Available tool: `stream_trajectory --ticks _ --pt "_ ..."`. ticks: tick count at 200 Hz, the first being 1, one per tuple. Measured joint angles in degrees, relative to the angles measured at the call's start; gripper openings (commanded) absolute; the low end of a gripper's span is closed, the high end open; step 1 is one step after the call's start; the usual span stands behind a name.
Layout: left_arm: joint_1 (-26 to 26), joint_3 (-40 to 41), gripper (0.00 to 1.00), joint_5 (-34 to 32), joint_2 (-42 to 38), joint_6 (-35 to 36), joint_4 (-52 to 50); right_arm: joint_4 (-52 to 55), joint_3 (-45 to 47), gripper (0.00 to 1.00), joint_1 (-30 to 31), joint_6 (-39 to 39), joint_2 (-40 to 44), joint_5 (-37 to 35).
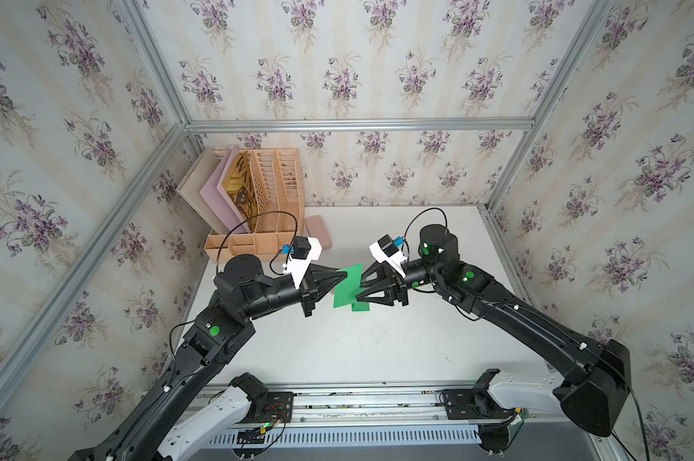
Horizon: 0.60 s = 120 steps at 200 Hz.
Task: Fold the square paper along the opposite sides
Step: Smooth out the paper.
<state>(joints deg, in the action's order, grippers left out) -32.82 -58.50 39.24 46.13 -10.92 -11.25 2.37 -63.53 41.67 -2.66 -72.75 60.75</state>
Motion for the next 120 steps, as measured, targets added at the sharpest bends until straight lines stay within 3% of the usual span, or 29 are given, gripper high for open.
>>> stream_trajectory --ticks 74,120 --pt "0.0 5.7 0.0 -2.0 6.3 -4.4 6.0 13.2 6.0 0.7 0.0 0.8 8.6 -27.3" --pt "-0.1 12.0 0.0 -4.7 15.7 -12.4 18.4 18.2 10.4 0.78 -0.1 3.0 17.2 -35.0"
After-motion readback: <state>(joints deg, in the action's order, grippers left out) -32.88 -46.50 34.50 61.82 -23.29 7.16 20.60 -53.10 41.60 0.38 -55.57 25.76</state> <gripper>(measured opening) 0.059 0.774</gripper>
